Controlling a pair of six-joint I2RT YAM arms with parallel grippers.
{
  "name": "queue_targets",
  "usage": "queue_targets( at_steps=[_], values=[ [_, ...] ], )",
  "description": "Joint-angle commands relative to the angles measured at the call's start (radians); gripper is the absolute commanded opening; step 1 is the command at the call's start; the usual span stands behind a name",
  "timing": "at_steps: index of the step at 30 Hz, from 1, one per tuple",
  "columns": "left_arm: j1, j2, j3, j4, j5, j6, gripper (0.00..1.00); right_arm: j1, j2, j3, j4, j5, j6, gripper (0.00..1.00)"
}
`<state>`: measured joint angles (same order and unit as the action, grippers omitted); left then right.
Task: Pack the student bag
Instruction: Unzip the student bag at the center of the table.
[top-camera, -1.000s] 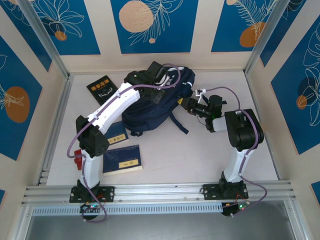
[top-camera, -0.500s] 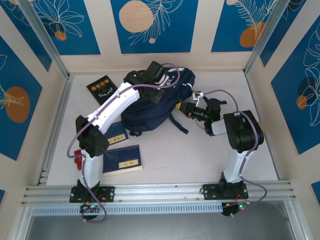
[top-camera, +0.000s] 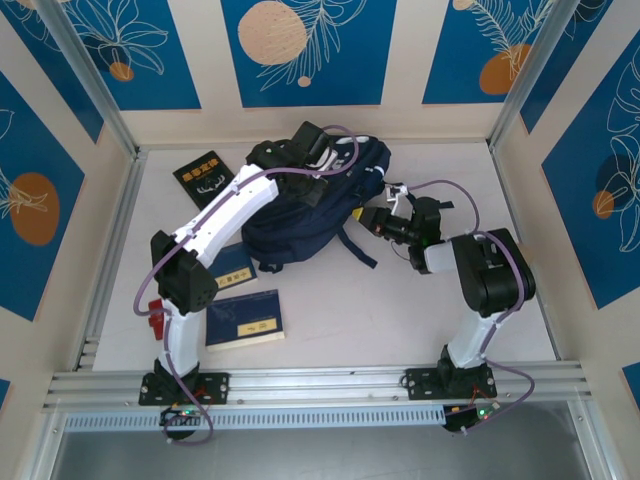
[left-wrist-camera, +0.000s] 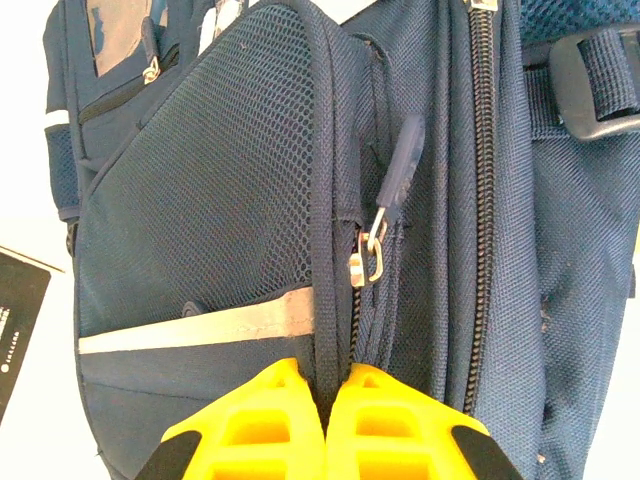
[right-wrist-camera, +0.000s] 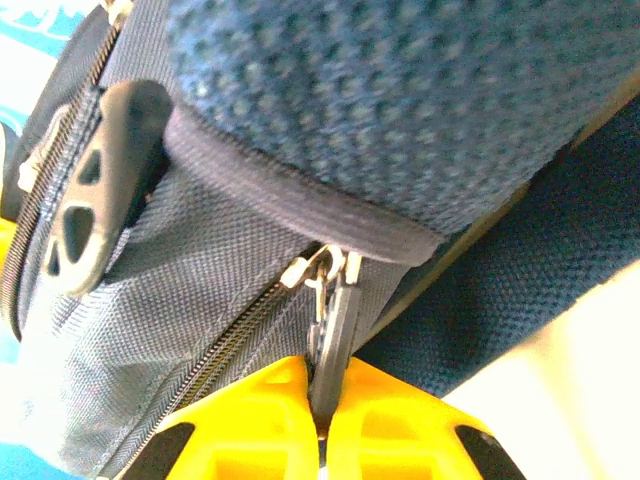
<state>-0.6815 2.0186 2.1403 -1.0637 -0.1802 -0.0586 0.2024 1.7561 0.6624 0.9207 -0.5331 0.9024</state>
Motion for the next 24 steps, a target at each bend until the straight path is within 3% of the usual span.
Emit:
queue_targets(
  at_steps=[1,6,13,19,24],
  values=[
    [0.015,-0.022,0.061,0.1,0.029,-0.045,0.0,0.077,-0.098,-0.014,-0.211,0.047,-0.202,0.02],
    [0.016,0.022,0.062,0.142,0.073,-0.083,0.0,0.211,-0.207,-0.025,-0.447,0.239,-0.38,0.01],
    [0.01,0.085,0.061,0.166,0.125,-0.122,0.0,0.367,-0.275,-0.044,-0.534,0.352,-0.466,0.01],
    [0.009,0.106,0.055,0.171,0.15,-0.12,0.0,0.38,-0.3,-0.075,-0.528,0.359,-0.474,0.0],
    [0.011,0.089,0.052,0.157,0.22,-0.087,0.0,0.298,-0.353,-0.096,-0.583,0.431,-0.442,0.0]
  ],
)
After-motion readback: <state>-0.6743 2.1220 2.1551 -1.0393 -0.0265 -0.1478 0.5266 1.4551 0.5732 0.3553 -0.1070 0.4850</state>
